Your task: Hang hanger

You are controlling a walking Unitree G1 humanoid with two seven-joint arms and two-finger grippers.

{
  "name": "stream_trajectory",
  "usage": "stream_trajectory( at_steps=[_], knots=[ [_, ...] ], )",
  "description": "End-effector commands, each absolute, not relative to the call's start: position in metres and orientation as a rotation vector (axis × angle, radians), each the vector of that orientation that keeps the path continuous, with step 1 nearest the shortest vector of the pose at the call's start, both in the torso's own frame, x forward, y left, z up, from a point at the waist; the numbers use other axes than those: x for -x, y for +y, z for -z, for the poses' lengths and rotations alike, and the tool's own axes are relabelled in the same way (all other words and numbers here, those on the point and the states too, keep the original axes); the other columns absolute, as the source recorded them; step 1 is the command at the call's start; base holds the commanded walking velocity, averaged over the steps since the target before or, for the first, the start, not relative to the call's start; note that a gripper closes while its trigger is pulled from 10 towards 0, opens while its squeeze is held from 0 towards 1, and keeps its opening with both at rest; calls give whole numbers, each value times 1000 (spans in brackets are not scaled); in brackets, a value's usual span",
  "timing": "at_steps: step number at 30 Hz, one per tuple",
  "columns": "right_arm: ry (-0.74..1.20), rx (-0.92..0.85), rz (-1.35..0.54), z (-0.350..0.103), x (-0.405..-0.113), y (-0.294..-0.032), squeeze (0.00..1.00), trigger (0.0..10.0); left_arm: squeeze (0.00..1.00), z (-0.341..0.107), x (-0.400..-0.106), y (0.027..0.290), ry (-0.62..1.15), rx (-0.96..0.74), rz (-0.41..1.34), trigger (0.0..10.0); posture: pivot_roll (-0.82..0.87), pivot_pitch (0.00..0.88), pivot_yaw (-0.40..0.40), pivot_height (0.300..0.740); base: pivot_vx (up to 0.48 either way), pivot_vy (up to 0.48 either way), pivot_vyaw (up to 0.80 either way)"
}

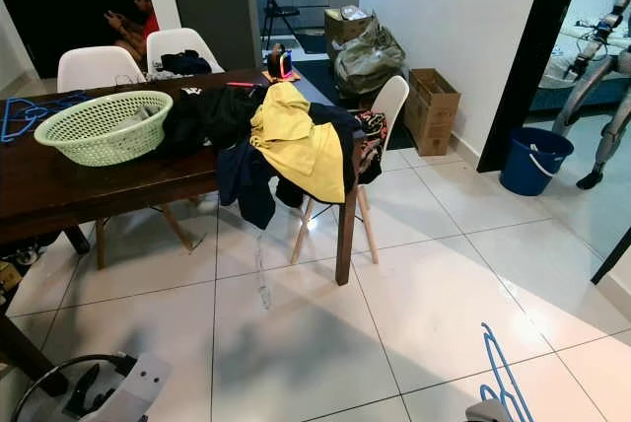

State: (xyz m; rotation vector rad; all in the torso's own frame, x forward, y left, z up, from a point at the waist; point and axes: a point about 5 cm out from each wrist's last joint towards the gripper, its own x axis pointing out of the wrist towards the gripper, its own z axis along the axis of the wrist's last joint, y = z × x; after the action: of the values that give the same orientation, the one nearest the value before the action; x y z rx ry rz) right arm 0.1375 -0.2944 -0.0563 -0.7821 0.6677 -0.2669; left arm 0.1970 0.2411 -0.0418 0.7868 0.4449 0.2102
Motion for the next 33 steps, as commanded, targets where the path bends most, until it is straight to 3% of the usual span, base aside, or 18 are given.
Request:
stream_trajectory(
  at_steps=[1, 33],
  knots=[
    [680, 779, 274, 56, -137, -297, 0, 10000, 0, 44, -195, 239, 460, -797, -196, 10000, 8, 0, -13, 740, 0, 0, 0],
    [679, 779, 273, 56, -138, -296, 0, 10000, 0, 44, -196, 239, 460, -797, -196, 10000, 8, 0, -16, 740, 0, 0, 0]
  ],
)
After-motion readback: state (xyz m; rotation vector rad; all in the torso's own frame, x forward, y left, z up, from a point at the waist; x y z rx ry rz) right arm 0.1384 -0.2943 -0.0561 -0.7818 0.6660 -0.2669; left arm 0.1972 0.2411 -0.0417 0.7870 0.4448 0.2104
